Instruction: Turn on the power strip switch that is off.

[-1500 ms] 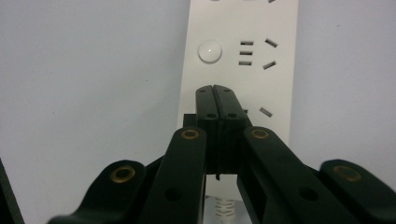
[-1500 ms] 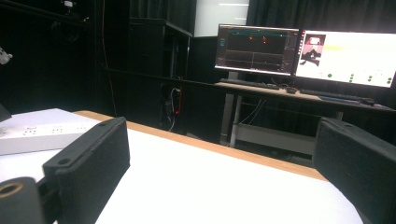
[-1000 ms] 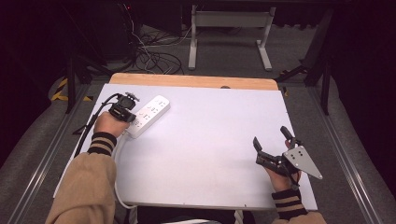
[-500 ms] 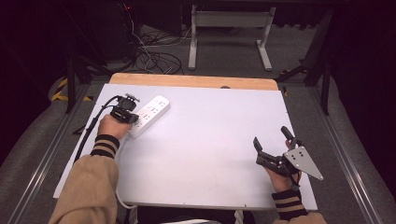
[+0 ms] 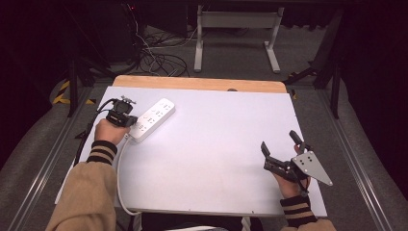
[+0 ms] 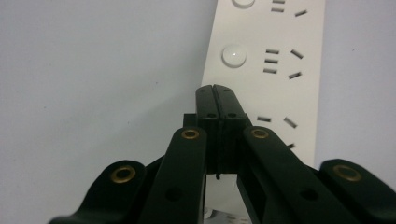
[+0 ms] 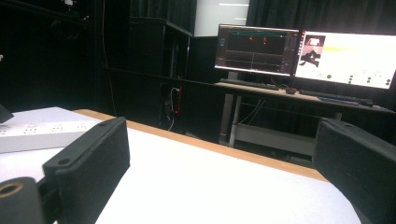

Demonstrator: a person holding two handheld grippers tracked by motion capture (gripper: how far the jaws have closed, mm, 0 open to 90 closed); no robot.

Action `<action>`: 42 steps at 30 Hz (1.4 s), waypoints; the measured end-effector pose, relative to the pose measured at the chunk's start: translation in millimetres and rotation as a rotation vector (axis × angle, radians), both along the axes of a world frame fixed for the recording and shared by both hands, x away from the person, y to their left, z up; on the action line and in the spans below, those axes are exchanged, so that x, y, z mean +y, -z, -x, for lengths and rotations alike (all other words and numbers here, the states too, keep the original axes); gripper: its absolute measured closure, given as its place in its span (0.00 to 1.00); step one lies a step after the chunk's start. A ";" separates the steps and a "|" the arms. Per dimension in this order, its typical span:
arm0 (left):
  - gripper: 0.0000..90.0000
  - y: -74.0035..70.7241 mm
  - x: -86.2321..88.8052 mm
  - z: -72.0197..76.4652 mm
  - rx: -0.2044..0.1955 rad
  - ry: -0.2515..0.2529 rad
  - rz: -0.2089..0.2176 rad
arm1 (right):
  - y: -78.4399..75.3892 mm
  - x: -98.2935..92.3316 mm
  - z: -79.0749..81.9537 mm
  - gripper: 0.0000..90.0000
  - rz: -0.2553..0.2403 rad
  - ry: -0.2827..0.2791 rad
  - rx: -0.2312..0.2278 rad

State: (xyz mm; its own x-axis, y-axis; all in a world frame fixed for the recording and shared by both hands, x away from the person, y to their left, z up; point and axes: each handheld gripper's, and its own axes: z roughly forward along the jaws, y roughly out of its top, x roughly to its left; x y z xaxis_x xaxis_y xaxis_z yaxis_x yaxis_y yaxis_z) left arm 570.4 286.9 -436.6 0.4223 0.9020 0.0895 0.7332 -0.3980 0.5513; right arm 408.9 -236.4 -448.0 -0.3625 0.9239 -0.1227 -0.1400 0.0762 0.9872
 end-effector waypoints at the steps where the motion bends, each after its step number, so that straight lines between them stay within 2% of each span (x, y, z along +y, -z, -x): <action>1: 1.00 0.0 0.0 0.0 0.000 0.000 0.000 | 0.0 0.0 0.0 0.05 0.000 0.000 0.000; 8: 1.00 0.9 -2.0 0.7 -0.008 0.017 0.009 | -0.1 0.3 -0.7 0.05 0.000 -0.005 -0.002; 11: 1.00 2.0 -2.7 0.7 -0.007 0.013 0.012 | -0.2 0.0 -0.6 0.05 -0.001 -0.003 -0.003; 12: 1.00 1.7 -1.8 0.1 -0.011 0.011 0.000 | -0.2 -0.2 -0.4 0.05 0.001 -0.001 -0.002; 22: 1.00 4.2 -1.4 1.8 -0.017 0.001 0.022 | 0.5 2.4 0.1 0.05 0.017 -0.005 0.000; 24: 1.00 4.5 -1.9 2.4 -0.023 -0.001 0.015 | 0.6 2.7 -0.1 0.05 0.022 -0.005 -0.001; 25: 1.00 4.7 -4.6 2.7 -0.027 -0.003 -0.007 | 0.7 3.1 -0.1 0.05 0.021 -0.007 0.001; 28: 1.00 4.9 -7.6 2.9 -0.027 -0.014 -0.024 | 1.0 3.6 -0.6 0.05 0.031 -0.011 0.000; 31: 1.00 5.4 -6.8 3.0 -0.027 -0.013 -0.018 | 1.1 4.3 -0.2 0.05 0.028 -0.011 0.002; 35: 1.00 5.7 -8.8 3.2 -0.028 -0.010 -0.039 | 0.9 3.9 -0.4 0.05 0.028 -0.012 0.001; 36: 1.00 5.8 -6.4 2.6 -0.022 -0.015 -0.017 | 0.8 3.9 -0.2 0.05 0.027 -0.012 0.001; 38: 1.00 5.9 -6.4 2.6 -0.021 -0.013 -0.017 | 0.7 4.2 0.1 0.05 0.028 -0.013 0.000; 41: 1.00 6.6 -8.6 1.5 -0.027 -0.014 -0.031 | 0.7 5.1 0.2 0.05 0.026 -0.015 -0.002; 42: 1.00 6.9 -12.6 0.0 -0.023 -0.008 -0.055 | 1.3 5.9 -0.2 0.05 0.032 -0.017 0.004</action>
State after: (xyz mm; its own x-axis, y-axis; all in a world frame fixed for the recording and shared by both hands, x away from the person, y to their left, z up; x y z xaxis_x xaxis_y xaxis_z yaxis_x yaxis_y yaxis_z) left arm 570.4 274.3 -443.6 0.4123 0.8988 0.1487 0.7240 -0.4223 0.5455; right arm 409.1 -230.4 -449.2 -0.3785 0.9132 -0.1509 -0.1372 0.1059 0.9849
